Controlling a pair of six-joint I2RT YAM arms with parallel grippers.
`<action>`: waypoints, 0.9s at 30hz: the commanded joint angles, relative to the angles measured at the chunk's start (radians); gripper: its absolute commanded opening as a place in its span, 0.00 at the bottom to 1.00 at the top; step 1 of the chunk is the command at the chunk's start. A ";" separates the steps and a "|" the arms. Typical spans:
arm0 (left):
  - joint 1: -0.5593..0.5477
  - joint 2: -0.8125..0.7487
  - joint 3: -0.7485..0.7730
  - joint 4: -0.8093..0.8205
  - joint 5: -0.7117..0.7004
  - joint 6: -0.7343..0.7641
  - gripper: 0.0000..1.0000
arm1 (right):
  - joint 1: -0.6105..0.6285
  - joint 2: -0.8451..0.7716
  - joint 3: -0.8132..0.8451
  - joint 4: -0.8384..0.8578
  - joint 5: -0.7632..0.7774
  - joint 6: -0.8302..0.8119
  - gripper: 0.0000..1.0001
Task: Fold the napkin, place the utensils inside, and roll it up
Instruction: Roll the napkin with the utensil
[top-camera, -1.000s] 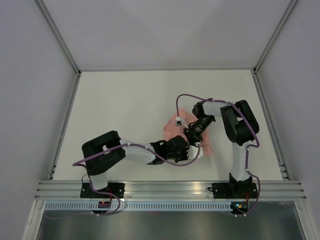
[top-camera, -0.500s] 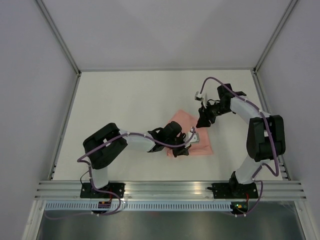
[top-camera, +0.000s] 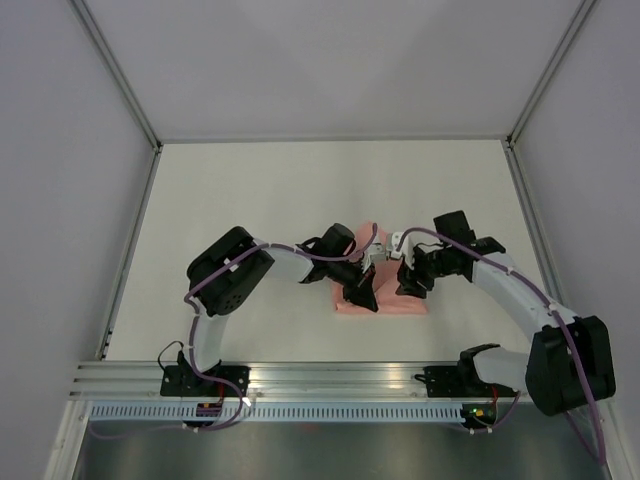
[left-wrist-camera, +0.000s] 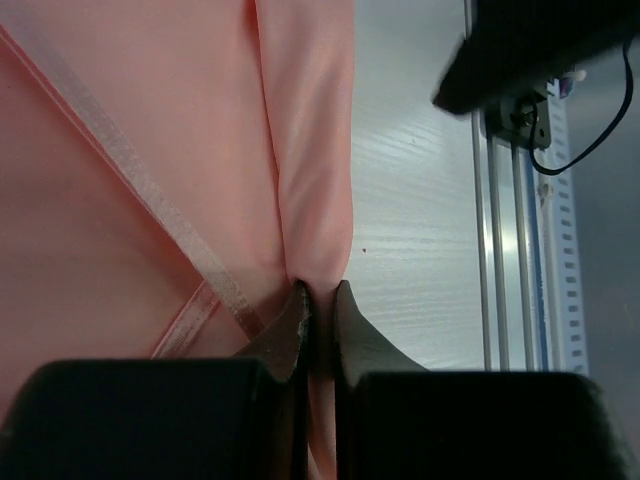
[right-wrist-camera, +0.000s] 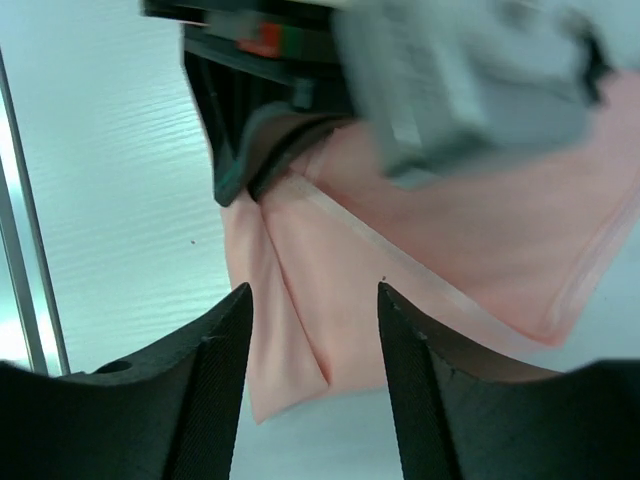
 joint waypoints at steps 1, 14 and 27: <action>0.013 0.132 -0.047 -0.187 -0.015 -0.067 0.02 | 0.116 -0.084 -0.085 0.129 0.089 -0.017 0.60; 0.019 0.200 -0.049 -0.141 -0.036 -0.158 0.02 | 0.391 -0.029 -0.169 0.217 0.276 0.055 0.61; 0.036 0.206 -0.059 -0.074 -0.036 -0.209 0.02 | 0.475 0.092 -0.198 0.249 0.330 0.078 0.35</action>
